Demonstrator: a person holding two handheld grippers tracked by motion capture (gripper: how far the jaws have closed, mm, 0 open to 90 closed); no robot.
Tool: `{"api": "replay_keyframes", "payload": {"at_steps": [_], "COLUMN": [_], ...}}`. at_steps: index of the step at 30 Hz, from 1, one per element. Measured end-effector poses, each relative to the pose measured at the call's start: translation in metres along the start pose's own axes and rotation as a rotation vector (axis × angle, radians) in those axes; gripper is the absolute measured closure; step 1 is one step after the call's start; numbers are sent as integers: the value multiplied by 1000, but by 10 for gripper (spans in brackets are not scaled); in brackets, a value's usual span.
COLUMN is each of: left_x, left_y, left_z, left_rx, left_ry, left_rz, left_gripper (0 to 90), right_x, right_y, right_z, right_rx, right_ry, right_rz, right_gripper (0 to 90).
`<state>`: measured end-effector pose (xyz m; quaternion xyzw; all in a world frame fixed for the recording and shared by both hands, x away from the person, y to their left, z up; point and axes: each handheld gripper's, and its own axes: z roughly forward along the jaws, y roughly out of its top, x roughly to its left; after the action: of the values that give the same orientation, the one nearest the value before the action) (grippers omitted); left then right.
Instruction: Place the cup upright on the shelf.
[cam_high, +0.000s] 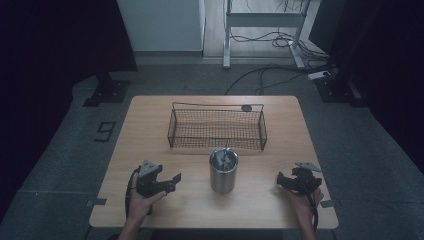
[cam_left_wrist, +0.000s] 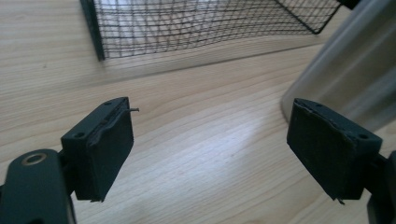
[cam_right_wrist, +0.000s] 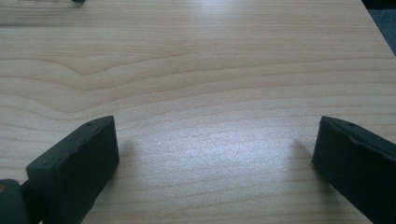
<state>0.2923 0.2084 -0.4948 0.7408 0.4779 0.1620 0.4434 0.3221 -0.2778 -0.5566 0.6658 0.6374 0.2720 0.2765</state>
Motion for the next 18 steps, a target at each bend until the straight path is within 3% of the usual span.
{"api": "replay_keyframes", "payload": {"at_steps": [9, 18], "left_x": [-9, -32], "left_y": [1, 3], "left_z": [0, 3], "left_rx": [-6, 14], "left_ry": [-26, -66], "left_rz": [10, 81], "left_gripper": [144, 124], "right_x": [0, 0], "right_y": [0, 0], "right_z": [0, 0], "right_rx": [-1, 0], "right_ry": [0, 1], "right_rz": [0, 2], "right_gripper": [5, 8]}}
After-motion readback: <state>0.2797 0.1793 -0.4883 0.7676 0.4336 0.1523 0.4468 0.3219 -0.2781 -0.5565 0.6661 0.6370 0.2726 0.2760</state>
